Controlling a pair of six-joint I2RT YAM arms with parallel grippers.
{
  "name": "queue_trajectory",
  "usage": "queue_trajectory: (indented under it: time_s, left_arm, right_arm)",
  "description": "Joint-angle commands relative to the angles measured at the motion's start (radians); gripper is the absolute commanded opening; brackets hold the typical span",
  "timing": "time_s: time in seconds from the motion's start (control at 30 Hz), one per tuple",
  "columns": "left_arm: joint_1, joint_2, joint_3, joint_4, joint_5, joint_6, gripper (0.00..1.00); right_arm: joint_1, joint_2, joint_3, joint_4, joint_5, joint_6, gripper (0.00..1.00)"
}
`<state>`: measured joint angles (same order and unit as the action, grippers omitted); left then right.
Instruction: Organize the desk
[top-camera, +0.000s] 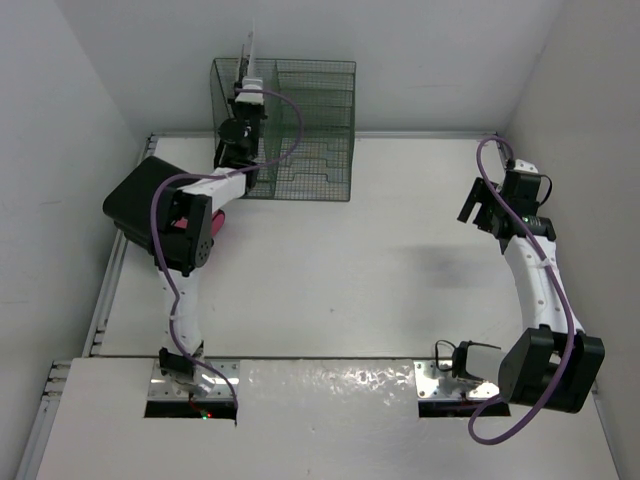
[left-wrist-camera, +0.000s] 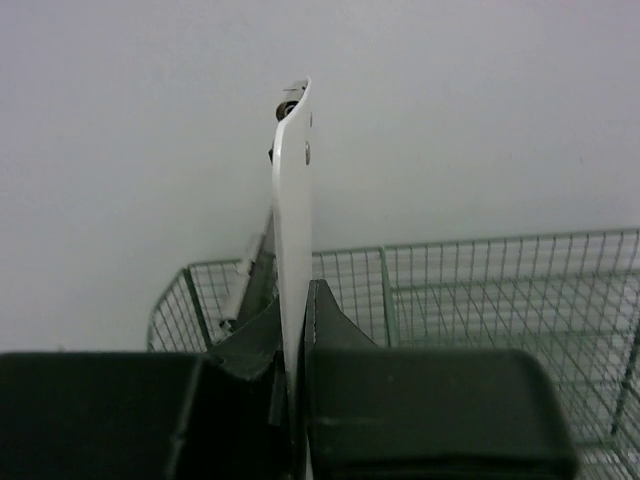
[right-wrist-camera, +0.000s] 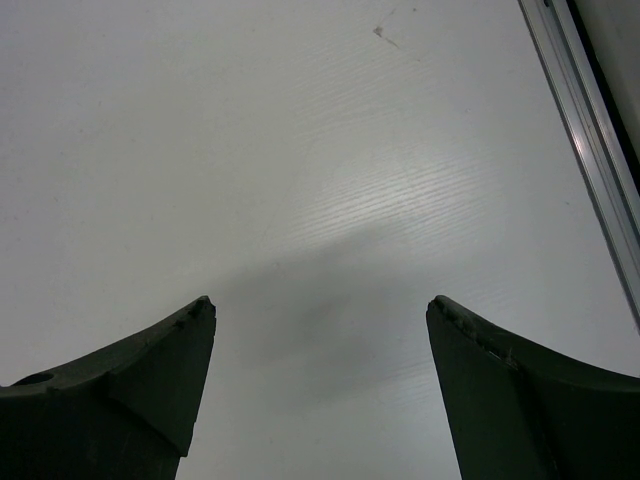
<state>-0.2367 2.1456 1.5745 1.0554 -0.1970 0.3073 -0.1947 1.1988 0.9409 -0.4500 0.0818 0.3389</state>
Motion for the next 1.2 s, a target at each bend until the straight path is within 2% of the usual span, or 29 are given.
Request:
queue_trajectory:
  time_s: [0.0, 0.07, 0.1, 0.23, 0.5, 0.57, 0.6, 0.7, 0.73, 0.8, 0.9, 1.07, 1.13, 1.17]
  left_arm:
    - [0.005, 0.011, 0.002, -0.007, 0.071, -0.048, 0.0]
    - [0.008, 0.016, 0.002, -0.043, 0.088, -0.066, 0.05]
    - [0.01, 0.016, 0.004, -0.061, 0.099, -0.066, 0.13]
    - [0.013, 0.01, 0.008, -0.095, 0.085, -0.071, 0.3]
    - [0.014, -0.039, 0.094, -0.236, -0.013, -0.065, 0.38]
    - [0.014, -0.052, 0.136, -0.313, -0.007, -0.059, 0.4]
    - [0.014, -0.064, 0.157, -0.401, 0.039, -0.048, 0.41]
    - [0.014, -0.088, 0.271, -0.567, 0.096, -0.027, 0.51]
    - [0.014, -0.095, 0.326, -0.66, 0.099, -0.027, 0.6]
    - [0.014, -0.124, 0.367, -0.739, 0.102, -0.008, 0.66]
    - [0.013, -0.194, 0.393, -0.863, 0.058, 0.065, 0.83]
    - [0.007, -0.329, 0.404, -1.017, -0.103, 0.231, 0.89]
    - [0.007, -0.39, 0.372, -1.159, -0.102, 0.253, 0.89]
    - [0.002, -0.468, 0.348, -1.26, -0.038, 0.256, 0.89]
  right_arm:
    - [0.0, -0.013, -0.005, 0.022, -0.004, -0.015, 0.84]
    - [-0.002, -0.013, -0.008, 0.022, -0.004, -0.018, 0.84]
    - [-0.002, -0.013, -0.01, 0.023, -0.004, -0.02, 0.84]
    - [0.0, -0.01, -0.013, 0.027, -0.005, -0.023, 0.84]
    - [0.0, -0.005, -0.021, 0.034, -0.016, -0.029, 0.84]
    - [-0.002, -0.004, -0.022, 0.037, -0.019, -0.029, 0.85]
    - [-0.002, -0.002, -0.024, 0.037, -0.022, -0.029, 0.85]
    - [-0.002, 0.001, -0.025, 0.04, -0.037, -0.029, 0.85]
    - [0.0, 0.002, -0.027, 0.039, -0.04, -0.029, 0.85]
    - [0.0, 0.005, -0.03, 0.042, -0.054, -0.031, 0.86]
    - [-0.002, 0.021, -0.025, 0.028, -0.073, -0.031, 0.88]
    - [-0.002, 0.053, 0.016, -0.045, -0.117, -0.034, 0.96]
    - [0.0, 0.045, 0.009, -0.044, -0.123, -0.031, 0.99]
    - [0.0, 0.029, 0.003, -0.039, -0.119, -0.023, 0.99]
